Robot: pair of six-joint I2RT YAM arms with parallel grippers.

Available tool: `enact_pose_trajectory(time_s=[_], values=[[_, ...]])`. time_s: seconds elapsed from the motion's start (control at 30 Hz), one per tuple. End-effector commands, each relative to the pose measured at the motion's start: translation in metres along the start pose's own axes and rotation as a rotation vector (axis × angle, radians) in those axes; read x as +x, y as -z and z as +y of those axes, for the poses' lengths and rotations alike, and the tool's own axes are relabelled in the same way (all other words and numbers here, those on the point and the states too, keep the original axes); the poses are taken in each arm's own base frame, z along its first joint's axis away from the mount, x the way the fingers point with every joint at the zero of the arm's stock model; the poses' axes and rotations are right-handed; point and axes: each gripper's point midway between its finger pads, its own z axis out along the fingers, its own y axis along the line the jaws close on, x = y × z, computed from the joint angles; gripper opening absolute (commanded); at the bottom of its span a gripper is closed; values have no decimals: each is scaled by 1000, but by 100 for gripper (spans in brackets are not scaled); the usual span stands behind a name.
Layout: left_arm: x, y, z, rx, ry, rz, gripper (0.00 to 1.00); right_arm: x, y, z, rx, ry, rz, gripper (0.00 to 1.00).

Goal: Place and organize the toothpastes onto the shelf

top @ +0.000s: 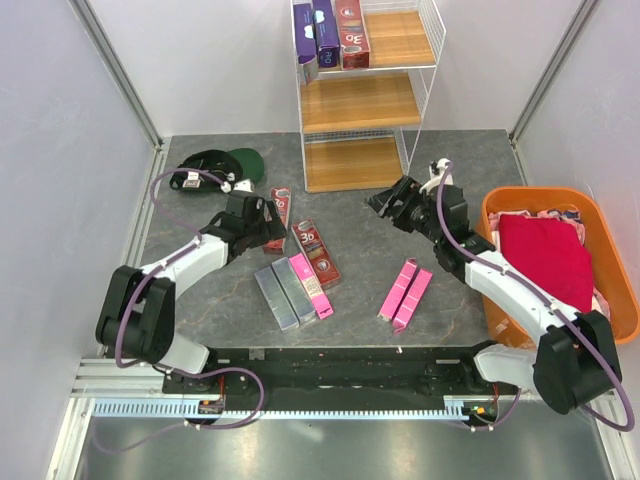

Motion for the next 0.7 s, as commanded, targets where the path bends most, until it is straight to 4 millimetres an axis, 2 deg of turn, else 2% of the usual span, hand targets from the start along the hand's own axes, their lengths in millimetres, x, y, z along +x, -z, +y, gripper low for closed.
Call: enact_pose_trajectory(time_s=[0.0,0.1,0.27,0.47,0.57,0.6,0.67], values=[[-6,-16,-6,-18,-69,-21,98,8,-3,-3,-24,8,24,81],[-2,-24,-9,-23,-79,-13,97,6,-2,-3,-17,21,23,81],[7,-42,-1,-86,-86,9,93,8,-2,-3,-16,28,33,81],[18,-62,-9,-99,-100,24,85,18,0,-8,-15,19,60,81],[21,-66,-15,-82,-94,29,76,20,2,-10,-11,28,66,81],[20,-67,-17,-73,-90,24,68,21,2,-11,-10,29,70,81],[17,-64,-21,-55,-85,16,58,22,4,-9,-15,36,75,81]])
